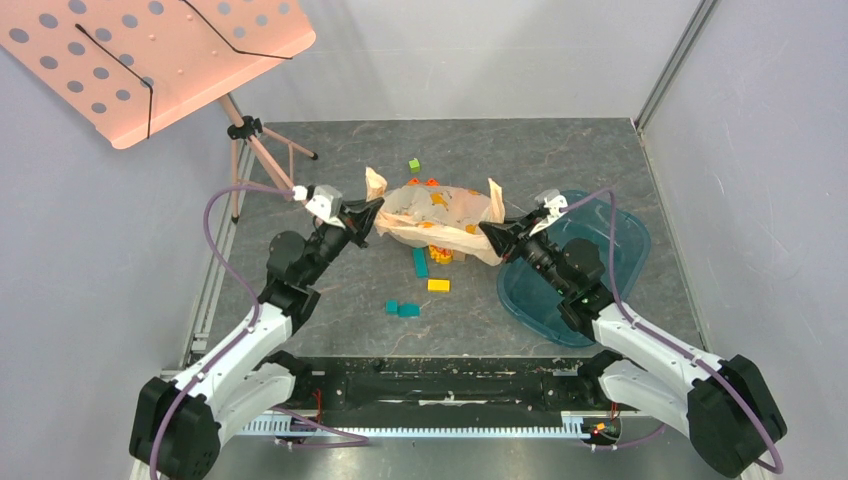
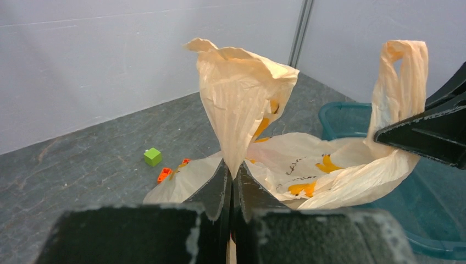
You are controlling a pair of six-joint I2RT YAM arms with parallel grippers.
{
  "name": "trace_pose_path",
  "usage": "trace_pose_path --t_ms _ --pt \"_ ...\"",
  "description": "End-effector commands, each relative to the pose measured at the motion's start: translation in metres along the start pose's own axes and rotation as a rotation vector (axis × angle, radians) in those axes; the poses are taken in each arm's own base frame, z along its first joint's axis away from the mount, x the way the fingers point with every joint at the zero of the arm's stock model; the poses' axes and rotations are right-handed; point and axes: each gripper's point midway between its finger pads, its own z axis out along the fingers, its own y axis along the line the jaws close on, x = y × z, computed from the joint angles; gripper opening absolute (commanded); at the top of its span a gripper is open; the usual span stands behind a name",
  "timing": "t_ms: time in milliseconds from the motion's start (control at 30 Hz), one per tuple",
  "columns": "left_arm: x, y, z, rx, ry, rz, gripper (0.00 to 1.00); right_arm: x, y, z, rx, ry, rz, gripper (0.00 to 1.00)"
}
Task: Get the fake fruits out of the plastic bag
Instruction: Adjust the plastic bag at the center of the board.
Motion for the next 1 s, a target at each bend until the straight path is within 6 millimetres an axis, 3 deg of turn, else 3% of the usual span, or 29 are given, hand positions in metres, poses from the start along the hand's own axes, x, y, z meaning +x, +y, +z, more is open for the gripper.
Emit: trace_pose_path --t_ms 0,100,167,267,400,467,533,667,733,833,967 --pt "-0.019 -0.007 -0.01 0.005 -0.135 -0.07 0.02 -0.029 0.009 0.0 -0.022 -0.083 0.011 0.4" --pt "-0.014 -0.01 -0.012 0.018 -0.127 -0.09 0.02 -0.042 0.011 0.005 -0.017 -0.027 -0.062 0.6" --pt "-0.013 -0.008 -0.012 0.007 -0.119 -0.105 0.02 -0.056 0.013 0.007 -0.011 -0.001 -0.096 0.66" --pt "-0.011 0.001 -0.01 -0.055 -0.093 -0.155 0.02 -0.085 0.02 0.011 -0.012 0.013 -0.135 0.7" --pt "-0.012 0.016 -0.008 -0.161 -0.051 -0.236 0.02 -0.118 0.031 0.02 -0.029 0.042 -0.153 0.67" --pt "-0.015 0.016 -0.006 -0.168 -0.04 -0.251 0.02 -0.133 0.037 0.027 -0.042 0.057 -0.148 0.61" --pt "-0.021 0.015 -0.004 -0.167 -0.044 -0.268 0.02 -0.142 0.046 0.037 -0.07 0.092 -0.135 0.47" --pt "-0.031 0.01 0.0 -0.142 -0.06 -0.278 0.02 -0.145 0.068 0.062 -0.113 0.136 -0.136 0.14" --pt "-0.033 0.009 0.001 -0.138 -0.064 -0.278 0.02 -0.142 0.08 0.075 -0.116 0.161 -0.144 0.03" --pt "-0.035 0.008 0.002 -0.135 -0.069 -0.283 0.02 -0.125 0.099 0.091 -0.122 0.21 -0.139 0.0" --pt "-0.034 0.008 0.002 -0.138 -0.068 -0.291 0.02 -0.089 0.127 0.103 -0.124 0.276 -0.122 0.0"
